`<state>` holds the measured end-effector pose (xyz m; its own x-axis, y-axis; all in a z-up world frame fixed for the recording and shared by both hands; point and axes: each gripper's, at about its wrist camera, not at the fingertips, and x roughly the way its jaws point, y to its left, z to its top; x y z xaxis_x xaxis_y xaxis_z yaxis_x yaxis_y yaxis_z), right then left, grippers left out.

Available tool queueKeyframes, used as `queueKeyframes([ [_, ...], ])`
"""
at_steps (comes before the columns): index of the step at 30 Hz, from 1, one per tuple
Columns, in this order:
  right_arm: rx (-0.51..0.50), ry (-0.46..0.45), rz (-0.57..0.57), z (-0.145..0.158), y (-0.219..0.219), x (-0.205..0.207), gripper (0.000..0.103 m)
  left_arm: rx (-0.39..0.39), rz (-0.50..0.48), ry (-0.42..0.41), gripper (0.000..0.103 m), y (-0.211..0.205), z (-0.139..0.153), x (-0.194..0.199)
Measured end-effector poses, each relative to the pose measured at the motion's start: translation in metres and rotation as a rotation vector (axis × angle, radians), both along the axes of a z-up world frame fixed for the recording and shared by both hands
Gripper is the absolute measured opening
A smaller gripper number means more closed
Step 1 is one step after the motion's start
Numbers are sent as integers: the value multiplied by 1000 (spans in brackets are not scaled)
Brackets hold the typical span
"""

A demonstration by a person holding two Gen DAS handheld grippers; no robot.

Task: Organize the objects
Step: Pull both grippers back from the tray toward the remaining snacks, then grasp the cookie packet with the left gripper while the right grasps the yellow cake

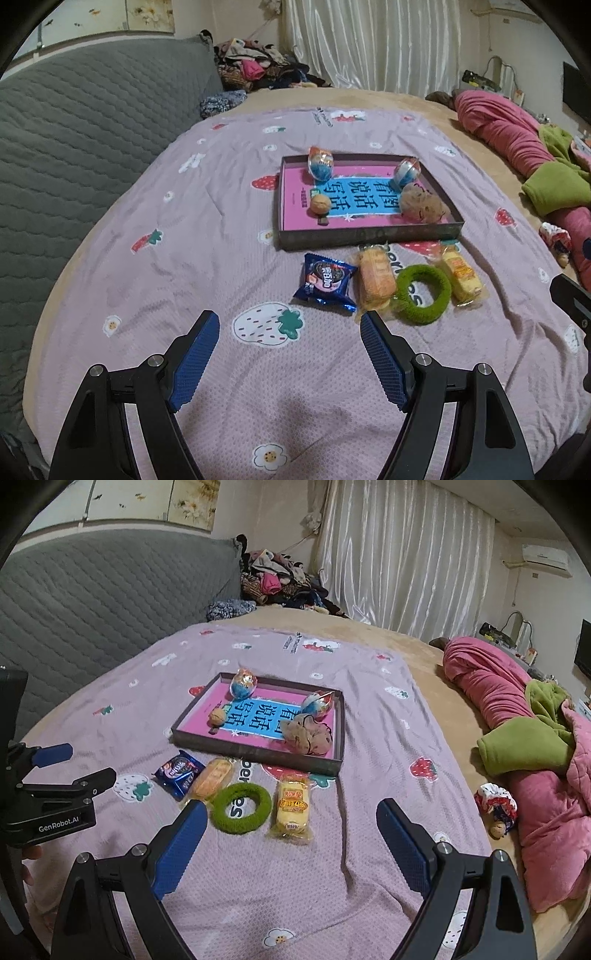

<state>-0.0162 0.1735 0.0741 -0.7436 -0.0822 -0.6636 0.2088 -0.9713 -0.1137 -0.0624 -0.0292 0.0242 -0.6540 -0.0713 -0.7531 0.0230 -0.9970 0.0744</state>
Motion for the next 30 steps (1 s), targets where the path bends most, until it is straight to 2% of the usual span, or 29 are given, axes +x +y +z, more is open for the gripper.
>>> queueKeyframes([
  [18, 23, -100, -51, -51, 13, -34, 93, 4, 2, -57, 80, 0, -49, -34],
  [30, 35, -162, -79, -83, 17, -60, 93, 6, -4, -85, 80, 3, -68, -61],
])
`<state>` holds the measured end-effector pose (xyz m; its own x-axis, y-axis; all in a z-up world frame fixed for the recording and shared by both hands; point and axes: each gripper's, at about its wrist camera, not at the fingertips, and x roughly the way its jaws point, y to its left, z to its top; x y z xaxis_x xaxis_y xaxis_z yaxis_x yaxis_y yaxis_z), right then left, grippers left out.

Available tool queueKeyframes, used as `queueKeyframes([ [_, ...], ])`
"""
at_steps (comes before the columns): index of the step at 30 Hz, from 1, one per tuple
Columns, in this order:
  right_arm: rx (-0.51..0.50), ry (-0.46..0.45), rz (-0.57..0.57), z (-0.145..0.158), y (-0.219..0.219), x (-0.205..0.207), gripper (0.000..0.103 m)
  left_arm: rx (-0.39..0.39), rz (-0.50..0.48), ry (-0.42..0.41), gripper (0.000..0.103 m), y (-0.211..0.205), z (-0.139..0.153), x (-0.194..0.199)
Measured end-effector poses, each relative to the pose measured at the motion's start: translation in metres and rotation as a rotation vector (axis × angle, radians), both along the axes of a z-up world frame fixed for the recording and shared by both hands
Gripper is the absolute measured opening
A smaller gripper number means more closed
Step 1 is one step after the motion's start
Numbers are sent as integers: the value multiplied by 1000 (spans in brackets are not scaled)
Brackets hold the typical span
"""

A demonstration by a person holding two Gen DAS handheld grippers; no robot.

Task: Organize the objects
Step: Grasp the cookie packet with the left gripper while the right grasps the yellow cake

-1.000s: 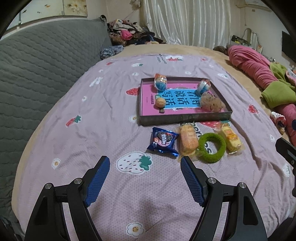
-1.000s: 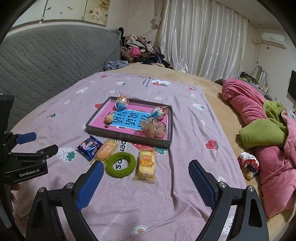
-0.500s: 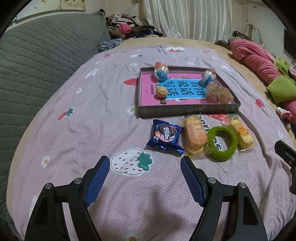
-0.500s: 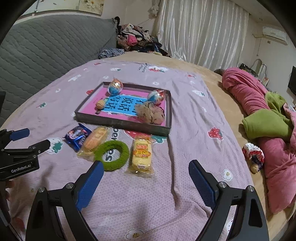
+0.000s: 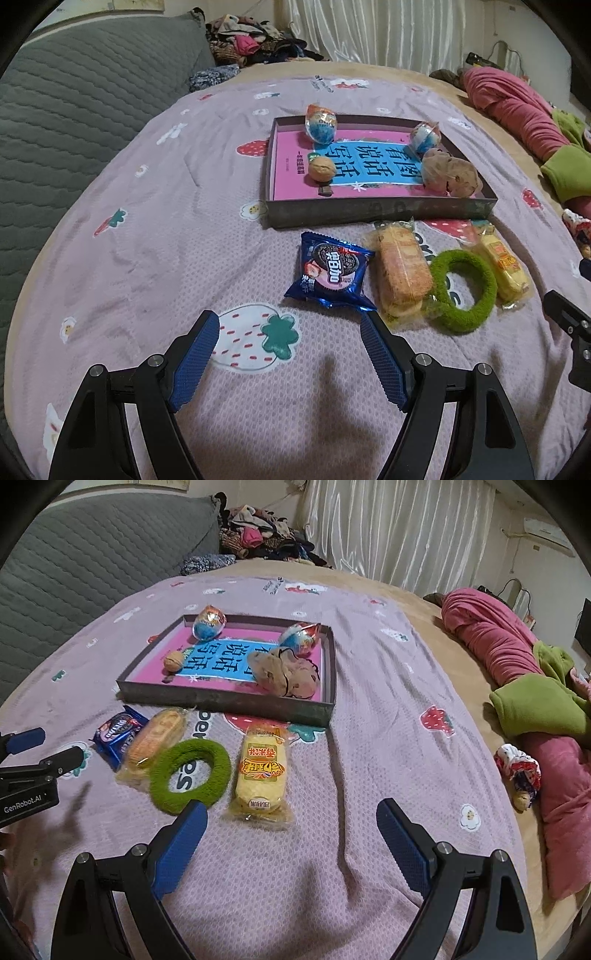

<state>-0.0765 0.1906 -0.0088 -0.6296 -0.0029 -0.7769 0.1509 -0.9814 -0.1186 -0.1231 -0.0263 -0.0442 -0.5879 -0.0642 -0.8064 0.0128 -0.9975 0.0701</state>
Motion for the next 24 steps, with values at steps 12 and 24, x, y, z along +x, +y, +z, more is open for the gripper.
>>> queueKeyframes([
  [12, 9, -43, -5, -24, -3, -26, 93, -6, -8, -33, 80, 2, -22, -25],
  [24, 15, -69, -12, -40, -4, -43, 93, 9, -19, -34, 80, 6, -29, -40],
])
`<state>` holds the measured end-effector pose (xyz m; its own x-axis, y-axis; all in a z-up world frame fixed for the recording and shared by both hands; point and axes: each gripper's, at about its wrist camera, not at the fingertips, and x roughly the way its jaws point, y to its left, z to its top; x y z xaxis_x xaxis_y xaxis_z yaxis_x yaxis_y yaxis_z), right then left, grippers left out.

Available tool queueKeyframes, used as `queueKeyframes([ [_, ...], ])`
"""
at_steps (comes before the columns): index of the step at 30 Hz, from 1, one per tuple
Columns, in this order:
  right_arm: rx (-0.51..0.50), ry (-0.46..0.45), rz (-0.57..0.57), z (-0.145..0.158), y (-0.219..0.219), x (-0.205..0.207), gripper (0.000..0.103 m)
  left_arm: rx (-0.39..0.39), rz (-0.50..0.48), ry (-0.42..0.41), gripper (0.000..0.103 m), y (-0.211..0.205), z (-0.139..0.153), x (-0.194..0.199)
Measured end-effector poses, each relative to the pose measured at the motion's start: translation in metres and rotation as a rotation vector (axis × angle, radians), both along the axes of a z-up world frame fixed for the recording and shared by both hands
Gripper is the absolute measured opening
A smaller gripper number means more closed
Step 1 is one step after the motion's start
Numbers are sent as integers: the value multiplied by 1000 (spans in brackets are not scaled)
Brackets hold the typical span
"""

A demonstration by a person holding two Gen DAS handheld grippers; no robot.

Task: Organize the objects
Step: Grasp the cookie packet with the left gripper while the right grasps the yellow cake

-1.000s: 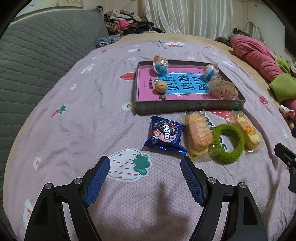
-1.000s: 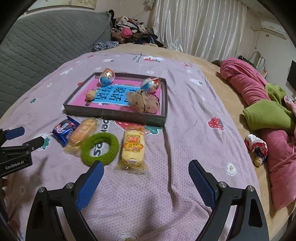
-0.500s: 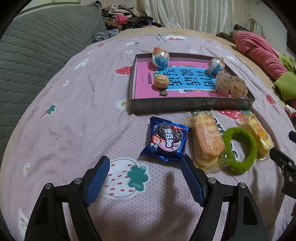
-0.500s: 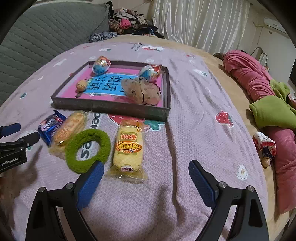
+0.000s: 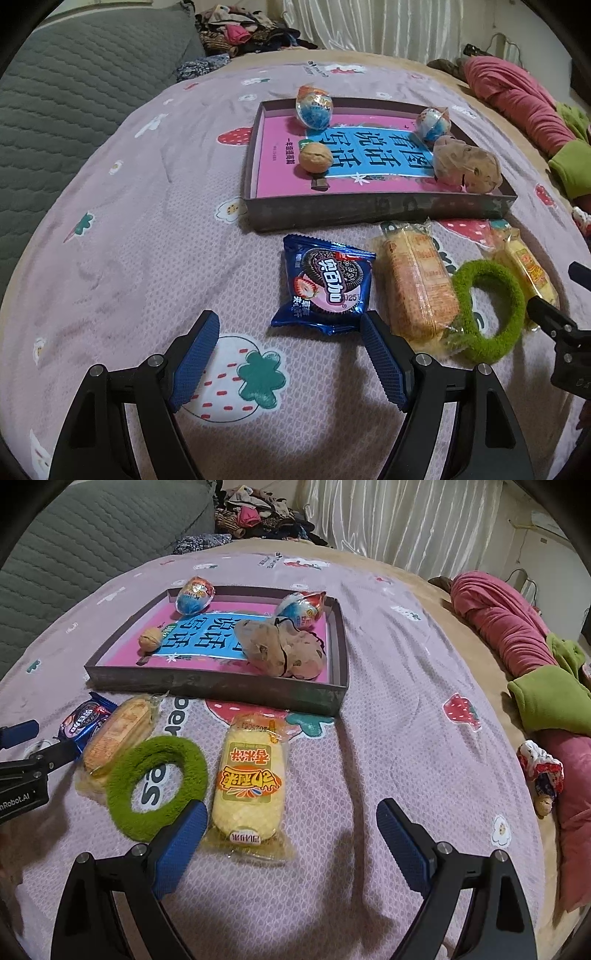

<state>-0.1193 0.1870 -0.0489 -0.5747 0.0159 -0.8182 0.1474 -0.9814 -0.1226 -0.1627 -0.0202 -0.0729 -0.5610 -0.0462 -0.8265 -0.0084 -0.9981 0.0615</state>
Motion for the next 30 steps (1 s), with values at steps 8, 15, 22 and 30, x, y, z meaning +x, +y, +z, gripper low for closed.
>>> queueKeyframes([
  [8, -13, -9, 0, -3, 1, -5, 93, 13, -14, 13, 80, 3, 7, -4],
  [15, -13, -21, -5, -9, 2, -12, 93, 14, -22, -3, 80, 6, 0, -11],
  [22, -16, -37, -7, -17, 1, -19, 93, 14, -26, -18, 80, 8, -8, -20],
  [30, -59, -26, 9, -20, 1, -25, 80, 36, -23, -28, 80, 7, -16, -29],
])
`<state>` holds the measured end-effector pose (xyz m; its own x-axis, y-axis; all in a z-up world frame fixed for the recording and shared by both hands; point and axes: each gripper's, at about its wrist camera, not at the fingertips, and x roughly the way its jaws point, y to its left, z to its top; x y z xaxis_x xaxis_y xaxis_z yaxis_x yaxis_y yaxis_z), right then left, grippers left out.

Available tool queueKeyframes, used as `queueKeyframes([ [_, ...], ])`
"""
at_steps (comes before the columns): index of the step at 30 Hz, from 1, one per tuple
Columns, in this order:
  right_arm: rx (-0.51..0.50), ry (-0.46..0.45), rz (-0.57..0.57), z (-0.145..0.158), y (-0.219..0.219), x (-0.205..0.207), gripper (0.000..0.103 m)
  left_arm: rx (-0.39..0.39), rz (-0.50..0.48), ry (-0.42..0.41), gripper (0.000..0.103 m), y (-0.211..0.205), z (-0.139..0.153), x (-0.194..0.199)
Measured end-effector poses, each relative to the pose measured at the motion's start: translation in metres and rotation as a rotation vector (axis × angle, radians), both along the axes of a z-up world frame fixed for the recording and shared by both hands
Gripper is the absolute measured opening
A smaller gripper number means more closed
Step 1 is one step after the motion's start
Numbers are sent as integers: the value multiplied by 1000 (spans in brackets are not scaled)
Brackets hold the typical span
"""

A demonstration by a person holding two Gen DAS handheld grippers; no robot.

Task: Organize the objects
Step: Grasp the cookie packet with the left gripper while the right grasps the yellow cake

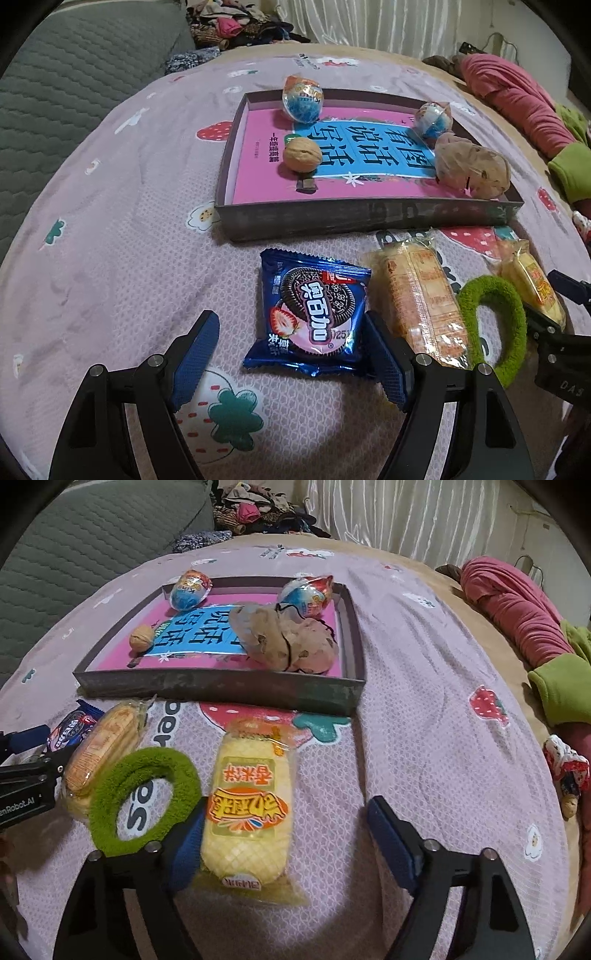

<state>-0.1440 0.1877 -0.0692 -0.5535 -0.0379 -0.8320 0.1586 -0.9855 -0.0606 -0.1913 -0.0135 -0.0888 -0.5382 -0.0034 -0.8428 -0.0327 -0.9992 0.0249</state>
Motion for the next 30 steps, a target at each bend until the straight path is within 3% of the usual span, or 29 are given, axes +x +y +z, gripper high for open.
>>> queueKeyframes([
  [8, -14, 18, 28, 1, -7, 1, 56, 11, 0, 1, 80, 1, -2, -3],
  [13, -35, 19, 35, 1, -7, 2, 48, 25, -10, 4, 77, 2, -2, -1],
  [16, -52, 21, 40, 2, -6, 3, 41, 50, -21, 9, 67, 2, -1, 0],
  [17, -55, 26, 41, 3, -5, 3, 41, 63, -26, 11, 60, 2, 0, 0],
  [20, -71, 29, 44, 3, -3, 4, 41, 72, -38, 18, 56, 4, 0, 2],
  [30, -97, 53, 38, 13, 5, 9, 41, 95, -33, 35, 55, 1, 2, 6],
])
